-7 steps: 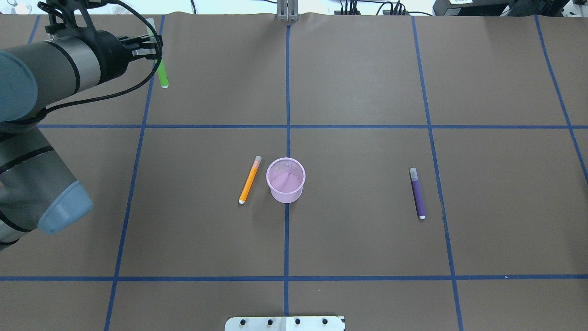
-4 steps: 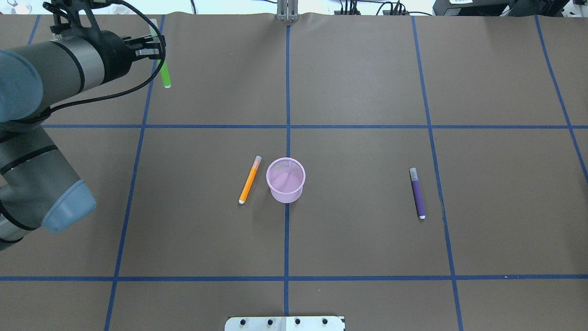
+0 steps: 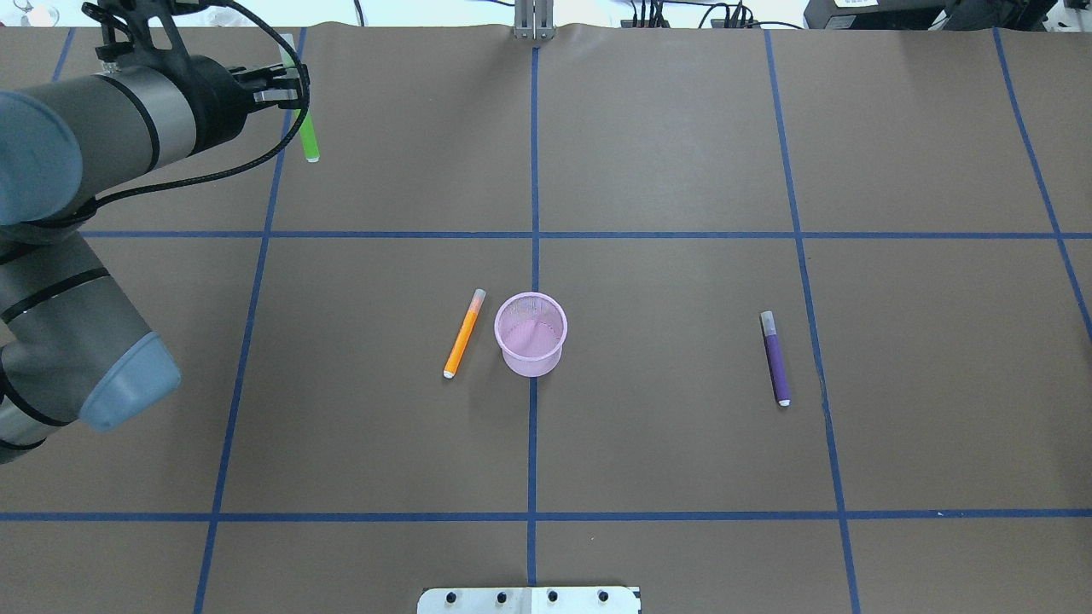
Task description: Collect pens into pen holder
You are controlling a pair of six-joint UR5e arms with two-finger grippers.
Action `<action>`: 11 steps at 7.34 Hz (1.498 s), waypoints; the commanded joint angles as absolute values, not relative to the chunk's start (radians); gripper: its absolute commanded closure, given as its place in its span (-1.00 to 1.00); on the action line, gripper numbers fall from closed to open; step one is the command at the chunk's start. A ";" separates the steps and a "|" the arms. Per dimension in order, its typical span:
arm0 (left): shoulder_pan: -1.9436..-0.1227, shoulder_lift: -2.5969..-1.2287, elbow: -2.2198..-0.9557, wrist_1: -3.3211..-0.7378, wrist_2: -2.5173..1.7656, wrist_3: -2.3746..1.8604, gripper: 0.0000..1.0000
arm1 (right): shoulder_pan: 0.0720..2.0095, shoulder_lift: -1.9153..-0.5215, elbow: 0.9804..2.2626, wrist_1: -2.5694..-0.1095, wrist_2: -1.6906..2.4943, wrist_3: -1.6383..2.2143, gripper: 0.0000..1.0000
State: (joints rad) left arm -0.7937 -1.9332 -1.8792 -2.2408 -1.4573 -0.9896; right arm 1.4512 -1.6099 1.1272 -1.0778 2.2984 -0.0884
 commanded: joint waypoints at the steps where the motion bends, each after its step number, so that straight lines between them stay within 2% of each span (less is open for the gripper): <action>1: -0.792 -1.934 -1.879 -2.240 -1.457 -0.989 1.00 | 1.448 -1.603 1.120 -1.078 2.298 -0.087 -0.41; 2: -0.792 -1.934 -1.879 -2.240 -1.457 -0.989 1.00 | 1.448 -1.598 1.120 -1.078 2.299 -0.086 -0.13; 3: -0.790 -1.933 -1.879 -2.240 -1.457 -0.989 1.00 | 1.448 -1.597 1.120 -1.080 2.299 -0.086 -0.03; 8: -0.790 -1.934 -1.871 -2.240 -1.457 -0.989 1.00 | 1.443 -1.597 1.109 -1.080 2.298 -0.087 -0.01; 10: -0.790 -1.934 -1.871 -2.240 -1.457 -0.989 1.00 | 1.442 -1.595 1.109 -1.080 2.296 -0.086 0.20; 11: -0.790 -1.934 -1.871 -2.240 -1.457 -0.989 1.00 | 1.440 -1.595 1.109 -1.080 2.296 -0.087 0.20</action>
